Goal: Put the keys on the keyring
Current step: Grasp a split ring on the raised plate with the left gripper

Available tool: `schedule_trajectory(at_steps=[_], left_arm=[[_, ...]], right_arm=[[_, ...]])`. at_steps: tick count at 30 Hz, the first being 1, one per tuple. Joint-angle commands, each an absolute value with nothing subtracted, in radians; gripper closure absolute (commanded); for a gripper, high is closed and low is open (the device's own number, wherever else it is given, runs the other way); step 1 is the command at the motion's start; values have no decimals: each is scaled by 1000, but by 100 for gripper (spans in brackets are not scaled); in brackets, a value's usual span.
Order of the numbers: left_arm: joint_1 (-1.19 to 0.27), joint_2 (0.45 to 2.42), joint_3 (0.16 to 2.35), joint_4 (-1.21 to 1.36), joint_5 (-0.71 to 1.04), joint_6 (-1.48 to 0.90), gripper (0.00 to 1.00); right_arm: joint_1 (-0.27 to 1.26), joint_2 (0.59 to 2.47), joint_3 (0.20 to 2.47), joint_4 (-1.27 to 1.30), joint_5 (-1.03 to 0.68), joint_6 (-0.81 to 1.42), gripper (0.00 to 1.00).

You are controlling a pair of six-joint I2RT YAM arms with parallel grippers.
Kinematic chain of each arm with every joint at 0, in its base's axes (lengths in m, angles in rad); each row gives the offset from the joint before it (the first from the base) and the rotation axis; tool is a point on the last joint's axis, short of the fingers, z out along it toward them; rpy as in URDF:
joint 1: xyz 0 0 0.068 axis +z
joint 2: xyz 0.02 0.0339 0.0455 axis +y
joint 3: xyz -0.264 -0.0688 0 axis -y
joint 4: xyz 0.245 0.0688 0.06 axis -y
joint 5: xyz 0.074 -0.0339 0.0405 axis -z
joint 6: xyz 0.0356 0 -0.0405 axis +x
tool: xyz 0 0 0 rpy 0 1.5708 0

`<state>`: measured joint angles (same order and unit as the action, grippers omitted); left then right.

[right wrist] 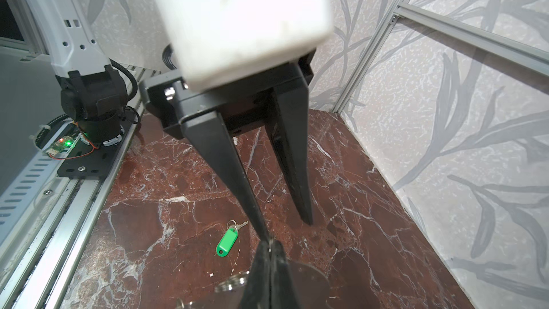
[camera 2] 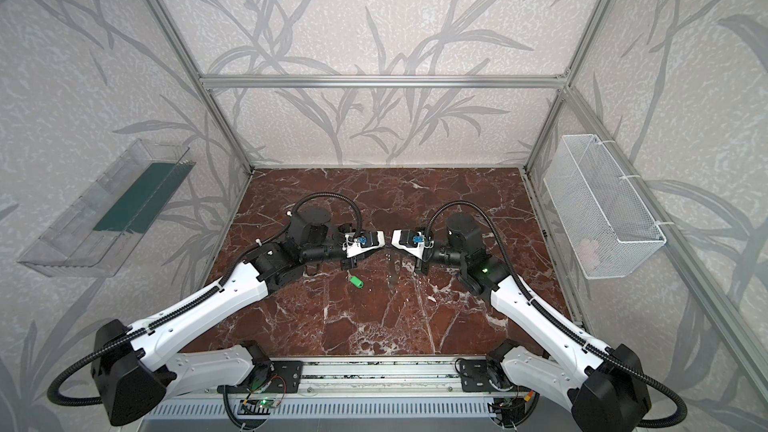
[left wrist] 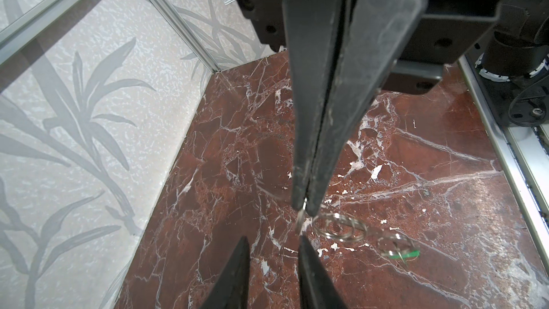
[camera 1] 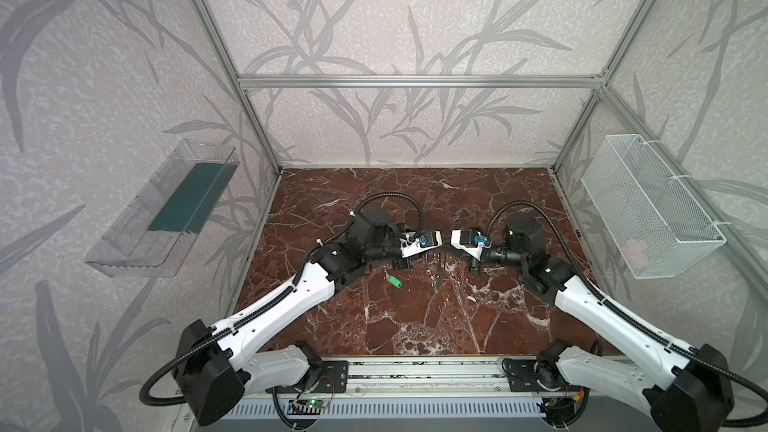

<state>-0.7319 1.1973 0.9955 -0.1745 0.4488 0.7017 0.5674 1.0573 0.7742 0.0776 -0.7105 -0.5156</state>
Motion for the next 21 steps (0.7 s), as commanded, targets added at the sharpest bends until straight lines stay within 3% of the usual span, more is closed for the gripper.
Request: schedule_trajectory(at_steps=[1,9,17,21], left_arm=[[-745,1198,1034,-196,479,734,72],[-756,1213,1046,-219,502,746,84],[-762,1218,1053,-203,527,744,88],[-766,1215,1052,-187,550,735,100]], right_arm=[[562,1037,766,113,-739,-528,100],[562,1035,765,127,-751,-529,100],[562,1037,762,142,-762,-525,100],[562,1045,760,153,-761,-512,100]])
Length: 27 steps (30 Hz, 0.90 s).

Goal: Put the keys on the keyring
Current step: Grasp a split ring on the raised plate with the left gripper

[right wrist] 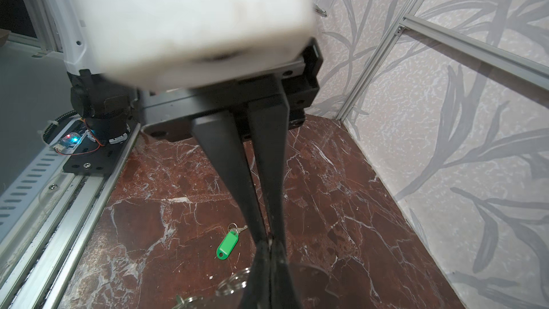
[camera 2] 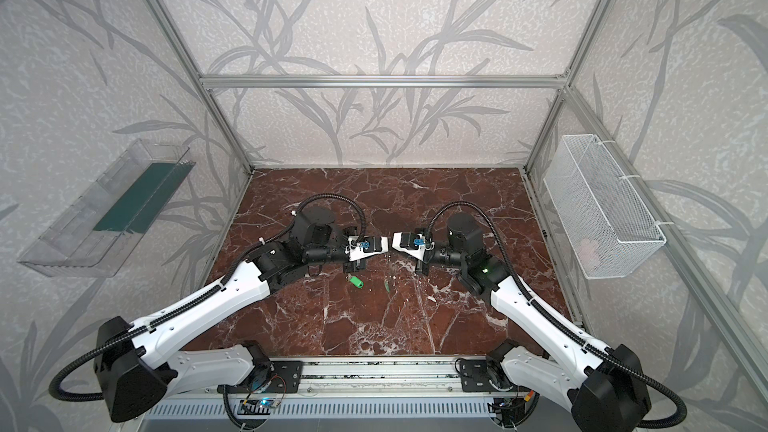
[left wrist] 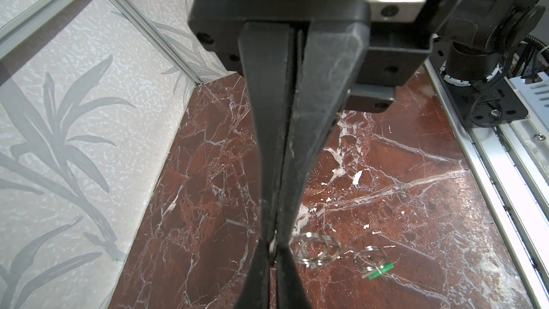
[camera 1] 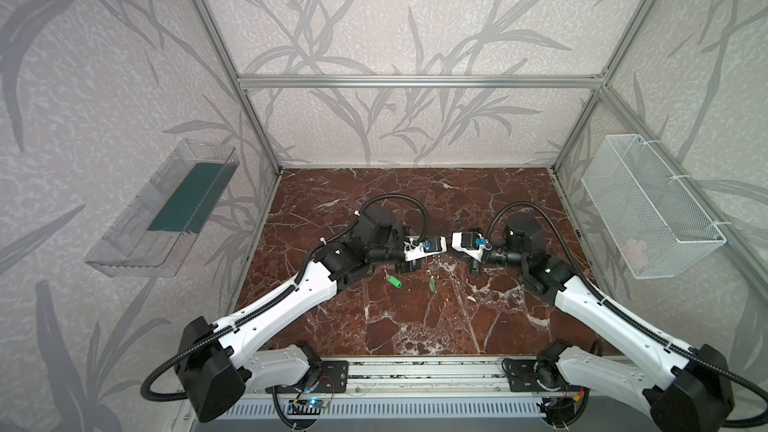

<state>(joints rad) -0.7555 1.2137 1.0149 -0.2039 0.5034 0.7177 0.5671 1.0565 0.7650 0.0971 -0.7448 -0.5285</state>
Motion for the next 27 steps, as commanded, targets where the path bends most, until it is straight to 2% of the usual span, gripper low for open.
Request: schedule_trajectory(at_steps=[1,3,5,9,13,17,27], left_arm=[[-766,1213,1051,-180,554,730,100],[-766,1207,1045,-167,558,718,100],[-766,1201,1043,-166,555,711,100],[-765,1171,994,-87,525,657,100],[-762,1162,997,-96,531,647,100],[-764,1158,999,-96,555,641,100],[-763,1147,1000,-87,589,613,100]], right_arm=[[562,1046,756,166,-756,-505,100],[563,1044,739,194,-731,-490,95],[562,1031,727,200,-696,-488,81],[550,970,703,191,-645,-492,70],[546,905,683,157,-618,-497,69],[546,871,667,128,-615,-493,75],[545,905,679,158,-676,-460,78]])
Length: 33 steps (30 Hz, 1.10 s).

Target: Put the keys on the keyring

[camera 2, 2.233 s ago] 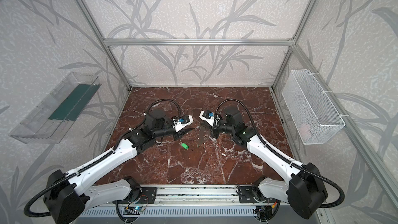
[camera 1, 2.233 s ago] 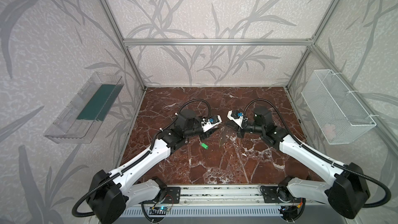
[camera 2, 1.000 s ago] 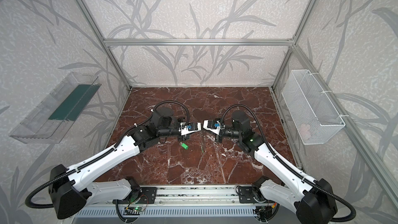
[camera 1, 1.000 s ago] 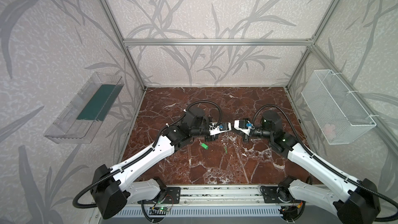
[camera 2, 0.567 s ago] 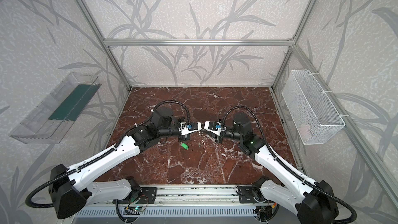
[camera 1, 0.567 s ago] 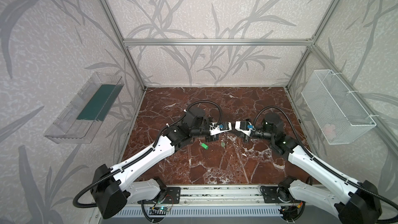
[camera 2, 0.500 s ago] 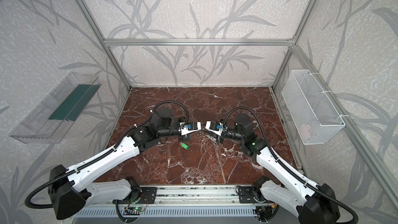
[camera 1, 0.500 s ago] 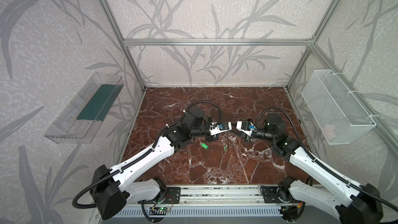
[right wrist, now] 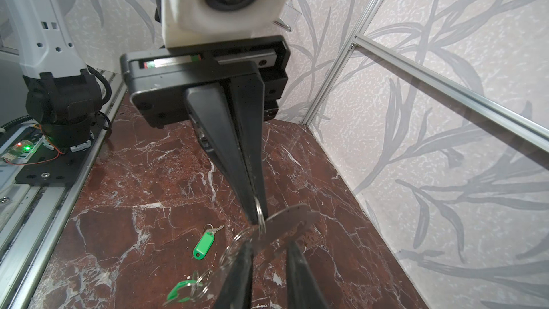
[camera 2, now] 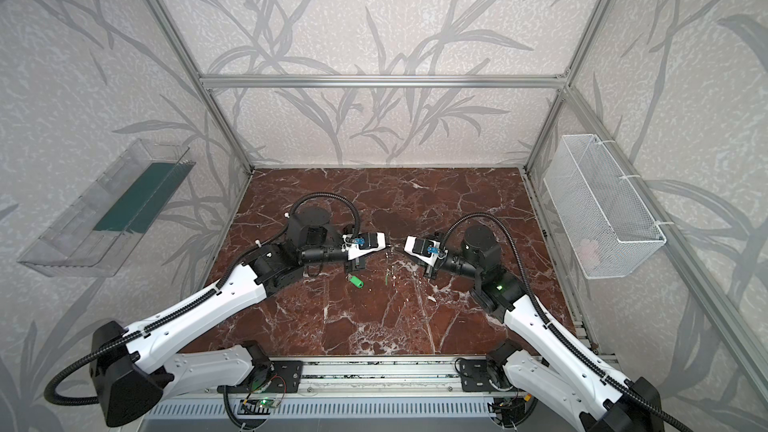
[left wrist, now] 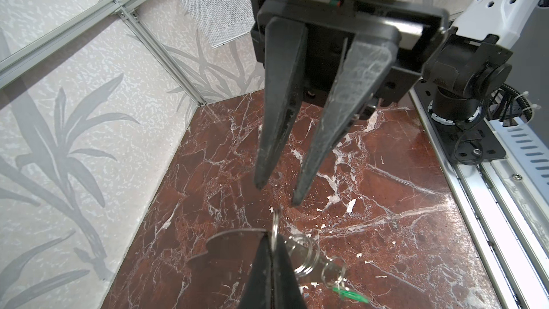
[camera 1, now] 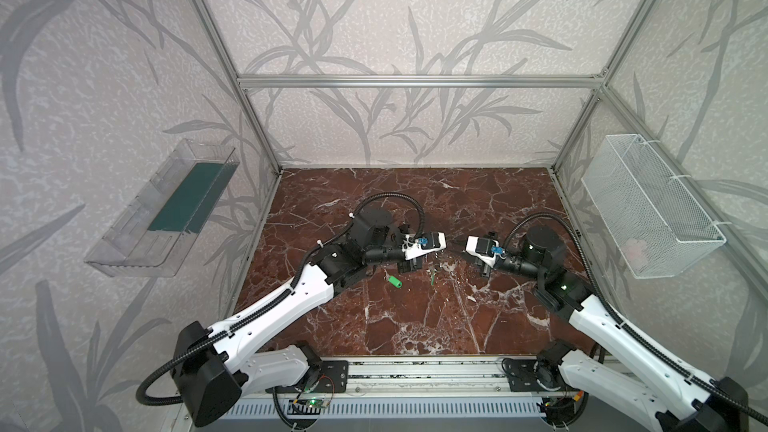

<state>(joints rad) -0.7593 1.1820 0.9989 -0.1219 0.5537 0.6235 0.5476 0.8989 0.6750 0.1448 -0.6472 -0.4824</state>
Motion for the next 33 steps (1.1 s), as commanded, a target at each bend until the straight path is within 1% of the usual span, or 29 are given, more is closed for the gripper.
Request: schedule_trajectory(at_steps=[1,5,18,25,28,33], left_arm=[[-764,1145,1000,-88,591,613,100],[-765,1141,997,-89,597,616,100],[-764,1147,994,-72,628,588,100],[-764,1153,997,-73,633,588,100],[-765,1153,999,-74,633,588,100],[-764,1157,1000,-80,624,592,100]], right_arm=[[545,910,680,164,-682,-456,79],[547,927,686,185,-699,-441,80],[549,926,675,241,-719,-408,81],[551,928,676,251,-742,-398,86],[550,930,675,258,-751,-395,91],[549,927,657,310,-760,-369,91]])
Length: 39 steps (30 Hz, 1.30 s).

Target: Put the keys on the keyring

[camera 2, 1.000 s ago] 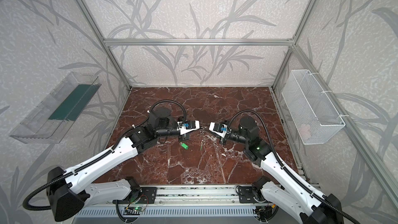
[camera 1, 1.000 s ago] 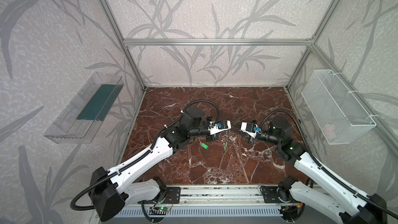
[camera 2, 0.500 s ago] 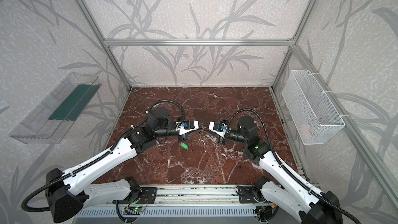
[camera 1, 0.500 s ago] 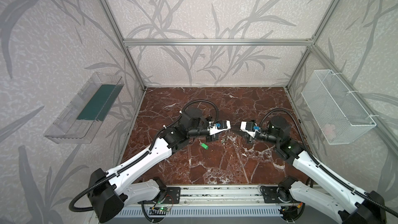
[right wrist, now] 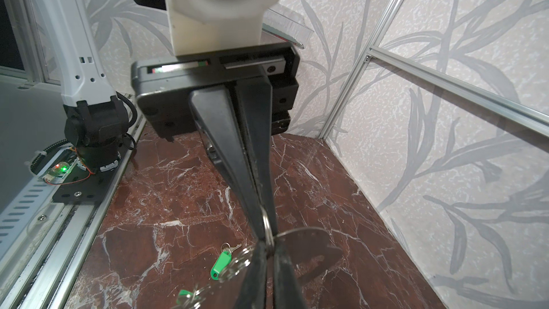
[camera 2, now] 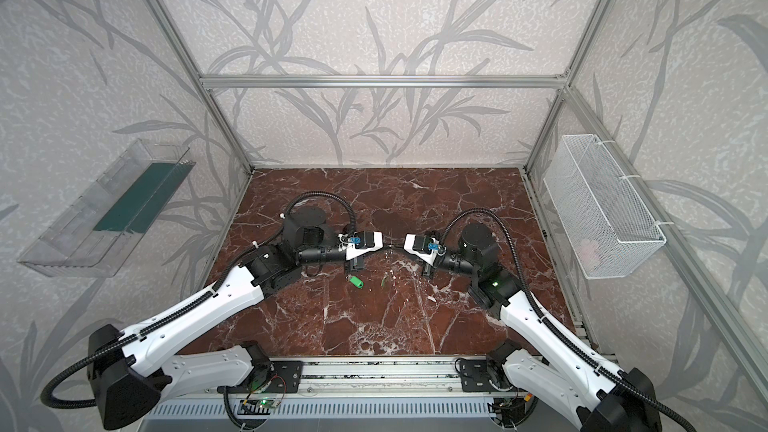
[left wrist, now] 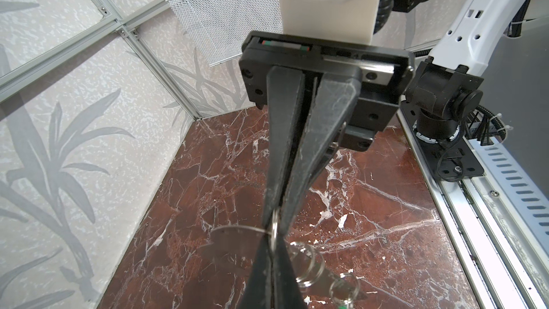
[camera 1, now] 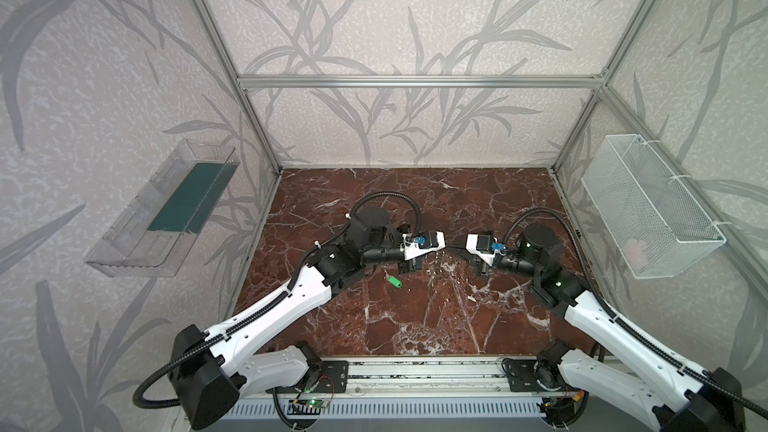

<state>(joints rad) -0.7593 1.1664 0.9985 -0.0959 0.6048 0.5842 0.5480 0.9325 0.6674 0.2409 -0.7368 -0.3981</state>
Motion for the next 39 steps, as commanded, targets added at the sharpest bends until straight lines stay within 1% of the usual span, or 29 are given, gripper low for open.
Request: schedule_trajectory(at_steps=[1,5,8,11,17,21,26,31,39], left_arm=[[-764,1159,1000,-80,624,592,100],[-765,1163,1005,-82,624,592,100],[-765,1169,1008,-94,615,599,100],[-764,1172,1017,-122,580,617,100],[-764,1173,1063,-220,496,662,81],[-766,1172,1111,-302,451,695,76],[-780,1192,1173,-393,427,739,74],[-809,1236,1223,-425,388,764,73],[-822,1277,1247,-436,379,744,73]], right_arm=[[550,927,657,312,-766,-367,91],[550,930,655,317,-778,-362,93],[550,931,652,330,-782,-353,100],[550,934,654,314,-766,-353,100],[550,947,703,169,-713,-390,100],[549,973,760,44,-685,-415,100],[551,998,806,-30,-671,-421,100],[557,1015,836,-75,-664,-422,100],[564,1011,845,-87,-657,-419,100]])
